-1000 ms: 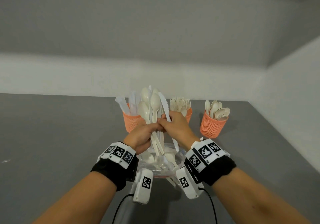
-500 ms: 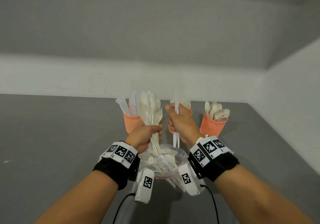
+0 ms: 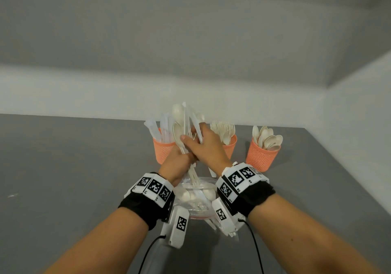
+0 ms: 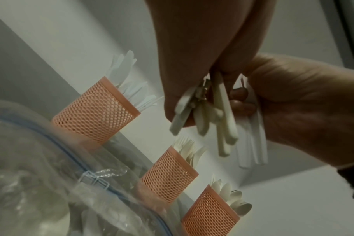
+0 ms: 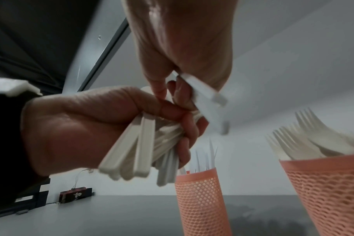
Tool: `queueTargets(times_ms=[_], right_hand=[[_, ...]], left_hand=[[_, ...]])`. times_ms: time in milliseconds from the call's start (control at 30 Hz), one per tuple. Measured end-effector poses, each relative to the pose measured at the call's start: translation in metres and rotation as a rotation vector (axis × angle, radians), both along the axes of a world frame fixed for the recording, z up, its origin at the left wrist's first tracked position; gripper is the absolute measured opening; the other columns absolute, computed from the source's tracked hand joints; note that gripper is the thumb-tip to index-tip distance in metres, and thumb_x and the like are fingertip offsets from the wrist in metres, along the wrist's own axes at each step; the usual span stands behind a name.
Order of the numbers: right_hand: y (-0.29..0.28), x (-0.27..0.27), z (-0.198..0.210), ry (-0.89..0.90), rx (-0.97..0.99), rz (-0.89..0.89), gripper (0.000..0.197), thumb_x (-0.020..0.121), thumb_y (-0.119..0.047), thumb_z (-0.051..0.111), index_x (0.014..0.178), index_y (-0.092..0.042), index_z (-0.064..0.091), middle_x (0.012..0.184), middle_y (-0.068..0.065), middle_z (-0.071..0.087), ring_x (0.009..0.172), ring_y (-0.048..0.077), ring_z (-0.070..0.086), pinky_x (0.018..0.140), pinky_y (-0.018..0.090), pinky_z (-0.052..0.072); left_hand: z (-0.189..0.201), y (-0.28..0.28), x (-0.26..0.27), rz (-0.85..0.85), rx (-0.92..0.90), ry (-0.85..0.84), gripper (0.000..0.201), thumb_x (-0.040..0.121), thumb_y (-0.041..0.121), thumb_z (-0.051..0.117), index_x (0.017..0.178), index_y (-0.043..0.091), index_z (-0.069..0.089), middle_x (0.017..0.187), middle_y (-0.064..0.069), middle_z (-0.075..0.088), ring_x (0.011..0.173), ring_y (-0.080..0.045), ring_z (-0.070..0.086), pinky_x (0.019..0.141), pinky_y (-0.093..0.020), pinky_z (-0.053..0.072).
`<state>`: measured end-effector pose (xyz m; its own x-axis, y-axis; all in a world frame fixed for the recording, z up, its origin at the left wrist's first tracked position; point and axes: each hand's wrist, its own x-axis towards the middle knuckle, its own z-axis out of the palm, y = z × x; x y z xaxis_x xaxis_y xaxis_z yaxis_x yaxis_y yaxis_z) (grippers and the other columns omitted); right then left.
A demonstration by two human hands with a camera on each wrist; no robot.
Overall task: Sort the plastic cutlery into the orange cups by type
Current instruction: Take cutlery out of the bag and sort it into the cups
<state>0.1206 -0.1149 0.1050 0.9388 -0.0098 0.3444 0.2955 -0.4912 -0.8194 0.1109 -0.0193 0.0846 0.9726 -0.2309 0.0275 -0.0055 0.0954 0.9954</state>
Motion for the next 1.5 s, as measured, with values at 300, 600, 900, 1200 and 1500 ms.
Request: queueTargets(times_ms=[300, 600, 900, 1200, 1500], right_hand=[[0.003, 0.003, -0.006, -0.012, 0.058, 0.007, 0.019, 0.096, -0.013, 0.040, 0.104, -0.001, 0.052, 0.079, 0.018, 0.061, 0.071, 0.028, 0.058, 0.066, 0.035, 0.047], [0.003, 0.026, 0.017, 0.091, 0.400, 0.023, 0.019, 0.101, -0.022, 0.031, 0.100, -0.008, 0.045, 0.076, 0.002, 0.056, 0.066, 0.014, 0.055, 0.067, 0.028, 0.049], [0.013, 0.080, 0.022, 0.161, 0.834, -0.051, 0.013, 0.097, -0.021, 0.045, 0.085, -0.017, 0.042, 0.060, -0.002, 0.034, 0.037, 0.004, 0.031, 0.036, 0.018, 0.030], [0.073, 0.135, 0.001, -0.061, 0.554, -0.127, 0.024, 0.098, -0.030, 0.043, 0.077, -0.019, 0.049, 0.065, -0.003, 0.044, 0.055, 0.009, 0.046, 0.054, 0.017, 0.045], [0.073, 0.152, -0.058, -0.035, 0.158, 0.003, 0.014, 0.095, -0.001, 0.034, 0.091, -0.010, 0.045, 0.082, 0.008, 0.050, 0.080, 0.020, 0.050, 0.074, 0.021, 0.040]], left_hand=[[-0.004, 0.006, 0.005, 0.032, -0.020, -0.002, 0.027, 0.078, -0.017, 0.048, 0.083, 0.006, 0.059, 0.048, 0.010, 0.061, 0.045, -0.002, 0.055, 0.047, -0.015, 0.042], [-0.019, 0.036, 0.013, 0.039, -0.063, 0.004, 0.012, 0.085, -0.005, 0.058, 0.093, 0.004, 0.059, 0.065, 0.001, 0.057, 0.055, -0.010, 0.047, 0.056, -0.018, 0.042], [-0.024, 0.093, 0.030, 0.123, -0.111, 0.082, 0.009, 0.090, 0.005, 0.055, 0.088, 0.004, 0.063, 0.058, 0.007, 0.063, 0.042, -0.006, 0.048, 0.045, -0.017, 0.041], [-0.022, 0.120, 0.056, 0.066, -0.121, 0.073, 0.016, 0.091, 0.012, 0.054, 0.080, 0.006, 0.064, 0.059, 0.000, 0.058, 0.043, -0.007, 0.049, 0.048, -0.018, 0.044], [-0.028, 0.132, 0.073, 0.054, -0.126, 0.091, 0.009, 0.081, 0.013, 0.066, 0.072, 0.015, 0.063, 0.057, 0.003, 0.058, 0.043, -0.009, 0.046, 0.050, -0.025, 0.036]])
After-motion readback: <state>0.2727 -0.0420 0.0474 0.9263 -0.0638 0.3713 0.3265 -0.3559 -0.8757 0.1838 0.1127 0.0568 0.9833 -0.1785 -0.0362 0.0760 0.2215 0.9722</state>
